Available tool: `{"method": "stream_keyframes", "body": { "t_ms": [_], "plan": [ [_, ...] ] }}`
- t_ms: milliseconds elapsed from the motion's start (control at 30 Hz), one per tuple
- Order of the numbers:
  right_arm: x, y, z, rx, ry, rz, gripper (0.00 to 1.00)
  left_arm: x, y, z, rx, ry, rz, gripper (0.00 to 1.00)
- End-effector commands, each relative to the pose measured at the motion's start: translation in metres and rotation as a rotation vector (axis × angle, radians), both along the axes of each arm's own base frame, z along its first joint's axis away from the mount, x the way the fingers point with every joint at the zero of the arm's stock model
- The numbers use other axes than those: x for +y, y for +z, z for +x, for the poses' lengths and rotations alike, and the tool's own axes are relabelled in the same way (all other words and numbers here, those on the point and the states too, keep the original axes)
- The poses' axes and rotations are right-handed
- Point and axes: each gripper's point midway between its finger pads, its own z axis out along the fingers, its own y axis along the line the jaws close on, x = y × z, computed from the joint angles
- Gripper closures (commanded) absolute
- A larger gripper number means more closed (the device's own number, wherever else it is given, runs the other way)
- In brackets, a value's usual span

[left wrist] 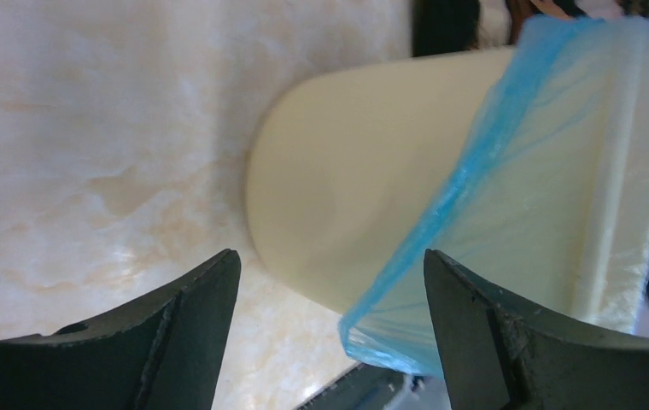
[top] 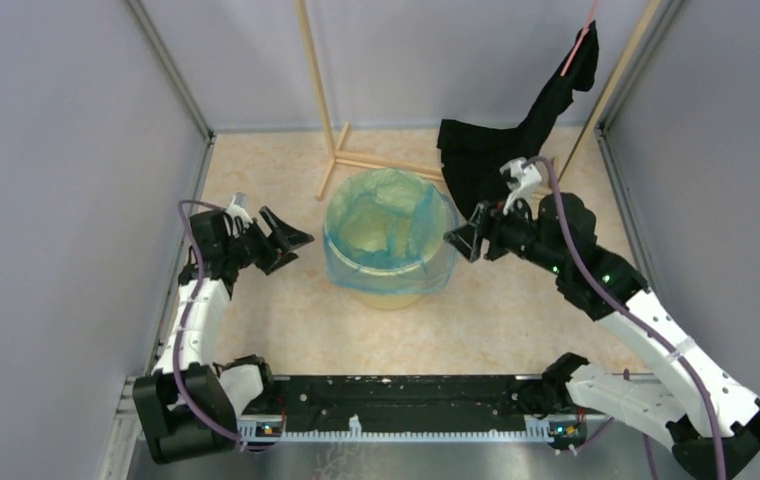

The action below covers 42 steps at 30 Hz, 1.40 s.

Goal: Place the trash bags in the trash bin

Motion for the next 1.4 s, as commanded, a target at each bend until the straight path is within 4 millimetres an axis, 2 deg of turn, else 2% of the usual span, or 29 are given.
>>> {"method": "stream_keyframes", "body": {
  "t_ms": [0,100,233,300,367,500,667,700,733,767,1167,1367],
  "plan": [
    [0.021,-0.014,-0.026,0.055,0.134,0.204,0.39,-0.032,0.028,-0.012,-0.081,-0.238,-0.276,0.15],
    [0.024,-0.030,-0.038,0.038,0.244,0.266,0.40,-0.032,0.025,-0.012,-0.088,-0.246,-0.288,0.12],
    [0.015,-0.059,-0.037,0.043,0.296,0.310,0.38,-0.035,0.018,-0.019,-0.072,-0.263,-0.315,0.11],
    [0.016,-0.071,-0.039,0.064,0.321,0.325,0.38,-0.036,0.013,-0.022,-0.061,-0.264,-0.321,0.11],
    [0.019,-0.076,-0.038,0.072,0.332,0.340,0.39,-0.037,0.009,-0.025,-0.048,-0.266,-0.327,0.14],
    [0.018,-0.072,-0.030,0.041,0.305,0.355,0.40,-0.040,0.003,-0.032,-0.034,-0.277,-0.349,0.18],
    [0.019,-0.072,-0.019,0.014,0.303,0.384,0.66,-0.044,-0.008,-0.038,0.017,-0.258,-0.417,0.27],
    [0.018,-0.075,-0.016,0.020,0.293,0.396,0.78,-0.045,-0.009,-0.039,0.024,-0.257,-0.438,0.29],
    [0.016,-0.079,-0.011,0.033,0.275,0.407,0.93,-0.046,-0.008,-0.040,0.021,-0.258,-0.450,0.30],
    [0.013,-0.085,-0.008,0.058,0.252,0.419,1.00,-0.046,-0.009,-0.041,0.020,-0.255,-0.452,0.30],
    [0.002,-0.146,-0.005,0.229,0.152,0.354,1.00,-0.055,-0.010,-0.047,0.024,-0.263,-0.472,0.34],
    [0.003,-0.167,0.001,0.307,0.124,0.339,1.00,-0.061,-0.006,-0.045,0.016,-0.282,-0.485,0.38]
  ]
}}
